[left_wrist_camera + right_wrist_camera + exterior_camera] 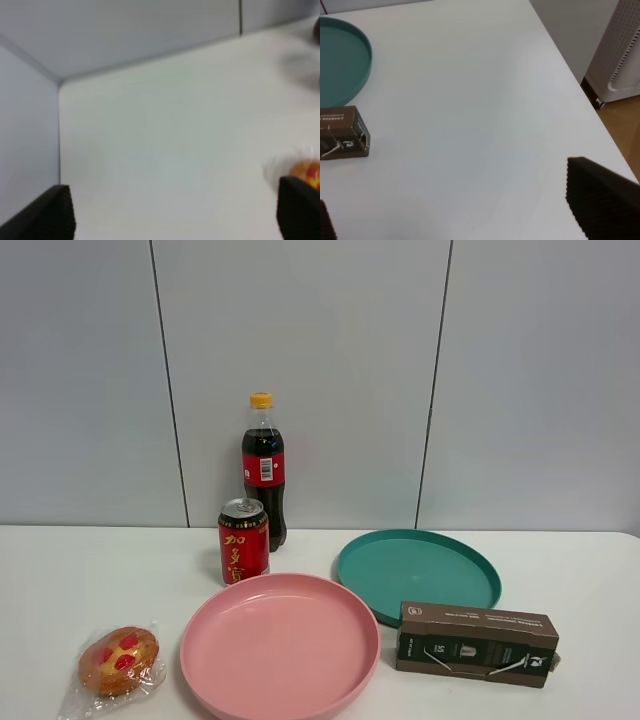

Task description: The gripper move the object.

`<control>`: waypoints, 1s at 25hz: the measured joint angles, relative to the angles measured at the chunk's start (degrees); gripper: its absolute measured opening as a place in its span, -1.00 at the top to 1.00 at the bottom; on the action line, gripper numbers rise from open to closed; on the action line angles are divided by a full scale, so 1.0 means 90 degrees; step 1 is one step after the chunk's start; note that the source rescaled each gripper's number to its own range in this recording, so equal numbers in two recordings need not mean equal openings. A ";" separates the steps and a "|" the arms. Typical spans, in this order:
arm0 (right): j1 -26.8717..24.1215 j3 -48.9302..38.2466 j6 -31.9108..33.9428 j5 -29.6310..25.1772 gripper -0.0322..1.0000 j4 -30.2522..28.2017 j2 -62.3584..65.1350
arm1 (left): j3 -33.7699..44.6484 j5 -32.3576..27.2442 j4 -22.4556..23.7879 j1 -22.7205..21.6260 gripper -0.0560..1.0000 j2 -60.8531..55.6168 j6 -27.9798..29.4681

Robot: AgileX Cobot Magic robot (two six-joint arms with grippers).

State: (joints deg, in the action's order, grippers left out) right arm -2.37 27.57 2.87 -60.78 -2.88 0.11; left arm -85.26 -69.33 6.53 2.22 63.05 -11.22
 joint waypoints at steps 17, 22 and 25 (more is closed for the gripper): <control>0.0000 0.0000 0.0000 0.0000 -1.00 0.0000 0.0000 | 0.5308 0.0018 -0.0254 -0.0577 -0.85 -0.6935 0.1117; 0.0000 0.0000 0.0000 0.0000 -1.00 0.0000 0.0000 | 0.5867 0.0082 -0.0255 -0.0579 -0.85 -0.7041 0.1429; 0.0000 0.0000 0.0000 0.0000 -1.00 0.0000 0.0000 | 0.6038 0.0428 -0.0293 -0.0586 -0.85 -0.7043 0.1355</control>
State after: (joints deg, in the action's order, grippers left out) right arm -2.37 27.57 2.87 -60.78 -2.88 0.11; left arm -30.92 -65.48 3.89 -3.05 -0.34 0.98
